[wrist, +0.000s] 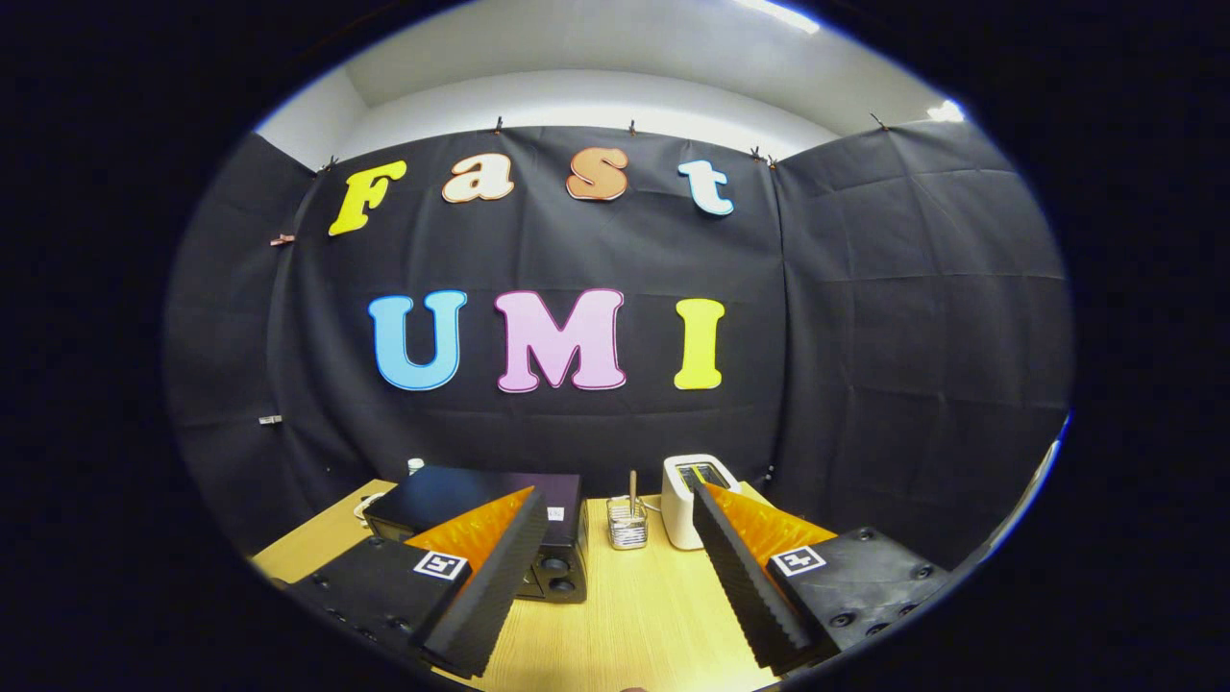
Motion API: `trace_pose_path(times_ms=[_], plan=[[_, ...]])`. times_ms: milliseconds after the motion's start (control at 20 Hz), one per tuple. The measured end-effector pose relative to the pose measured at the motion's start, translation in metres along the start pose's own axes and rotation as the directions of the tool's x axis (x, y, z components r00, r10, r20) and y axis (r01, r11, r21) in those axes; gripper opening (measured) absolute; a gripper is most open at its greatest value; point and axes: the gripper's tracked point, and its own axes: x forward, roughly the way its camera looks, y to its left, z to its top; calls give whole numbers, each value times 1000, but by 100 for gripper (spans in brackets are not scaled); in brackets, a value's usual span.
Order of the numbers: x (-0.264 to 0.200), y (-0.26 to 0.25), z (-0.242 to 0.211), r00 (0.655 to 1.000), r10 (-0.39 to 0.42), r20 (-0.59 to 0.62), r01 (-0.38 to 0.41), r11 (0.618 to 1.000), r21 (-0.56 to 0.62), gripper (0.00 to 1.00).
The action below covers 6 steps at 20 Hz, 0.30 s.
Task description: Open the toaster oven, put the food inside, and close the toaster oven door.
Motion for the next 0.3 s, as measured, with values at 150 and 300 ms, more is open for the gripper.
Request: trace_pose_path(times_ms=[150, 300], plan=[[6, 6, -4, 1000, 13, -8, -12, 1000, 16, 99], [15, 15, -7, 999, 30, -20, -30, 999, 24, 99]])
